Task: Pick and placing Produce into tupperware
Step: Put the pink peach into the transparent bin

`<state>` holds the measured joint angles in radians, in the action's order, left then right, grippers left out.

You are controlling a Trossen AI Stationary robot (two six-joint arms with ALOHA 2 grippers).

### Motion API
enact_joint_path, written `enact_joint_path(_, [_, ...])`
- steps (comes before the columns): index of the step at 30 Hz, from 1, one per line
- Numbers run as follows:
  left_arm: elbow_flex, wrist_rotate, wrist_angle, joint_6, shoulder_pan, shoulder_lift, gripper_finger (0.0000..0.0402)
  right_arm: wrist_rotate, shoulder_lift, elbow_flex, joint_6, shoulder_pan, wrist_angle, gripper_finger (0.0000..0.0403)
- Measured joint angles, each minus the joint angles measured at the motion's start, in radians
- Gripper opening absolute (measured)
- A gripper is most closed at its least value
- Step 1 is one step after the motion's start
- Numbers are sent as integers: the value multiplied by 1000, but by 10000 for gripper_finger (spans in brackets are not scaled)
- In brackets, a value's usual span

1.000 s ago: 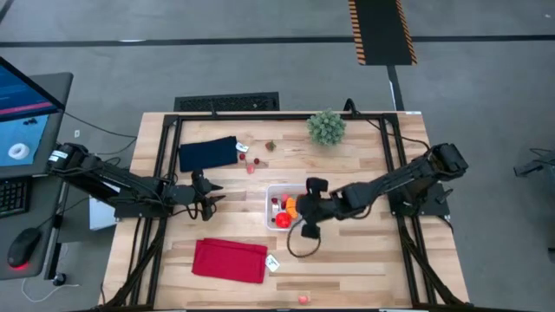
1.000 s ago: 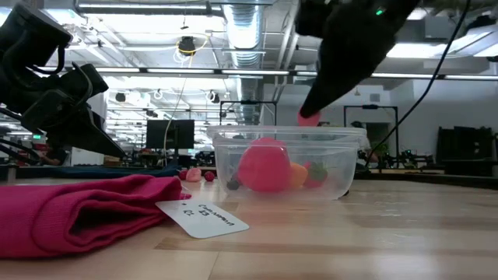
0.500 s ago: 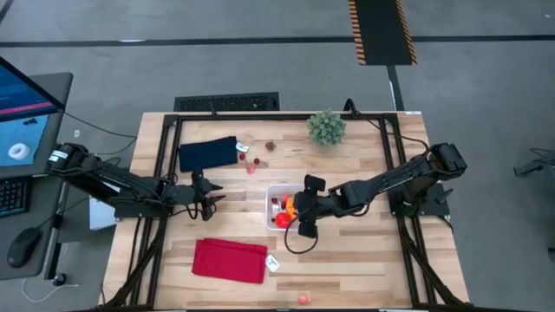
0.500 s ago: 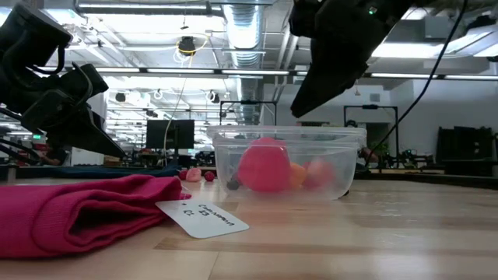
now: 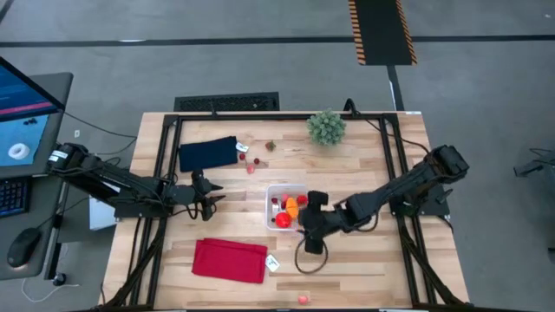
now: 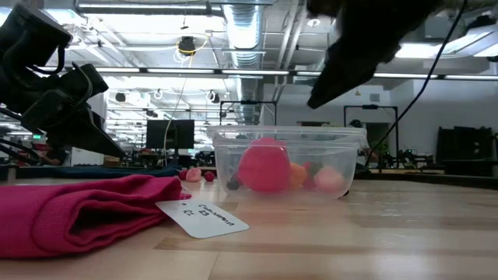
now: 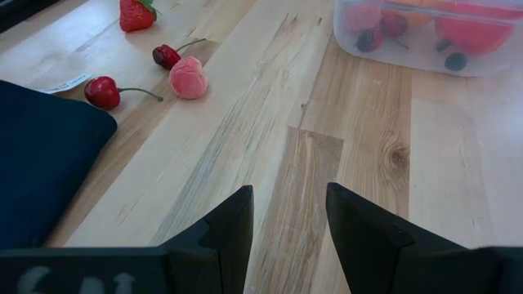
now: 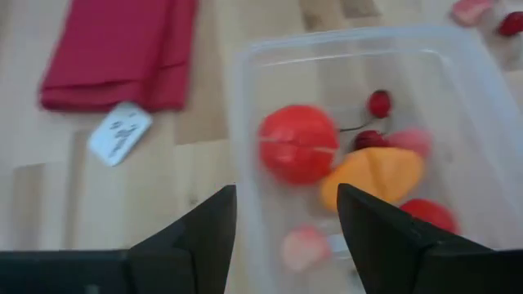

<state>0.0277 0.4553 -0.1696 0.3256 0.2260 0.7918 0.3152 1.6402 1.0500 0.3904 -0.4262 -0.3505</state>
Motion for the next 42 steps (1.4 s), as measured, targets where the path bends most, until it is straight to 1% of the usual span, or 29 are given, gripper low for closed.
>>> enact_joint_path(11, [0, 0, 0, 0, 0, 0, 145, -2, 0, 0, 125, -212, -1, 212])
enact_joint_path(18, [0, 0, 0, 0, 0, 0, 145, 3, 1, 0, 239, -300, 6, 212])
enact_joint_path(21, [0, 0, 0, 0, 0, 0, 145, 8, 19, -1, 265, -329, 91, 220])
enact_joint_path(24, [0, 0, 0, 0, 0, 0, 145, -14, 86, -1, 254, -354, 202, 232])
enact_joint_path(25, [0, 0, 0, 0, 0, 0, 145, -28, 112, -1, 251, -358, 236, 236])
enact_joint_path(27, [0, 0, 0, 0, 0, 0, 145, -50, 158, 14, 259, -359, 246, 243])
enact_joint_path(32, [0, 0, 0, 0, 0, 0, 145, -54, 234, 53, 262, -356, 256, 261])
enact_joint_path(35, [0, 0, 2, 0, 0, 0, 145, -102, 285, 69, 259, -350, 278, 272])
enact_joint_path(39, [0, 0, 1, 0, 0, 0, 145, -142, 328, 90, 257, -346, 282, 289])
enact_joint_path(42, [0, 0, 1, 0, 0, 0, 145, -138, 331, 104, 249, -345, 284, 300])
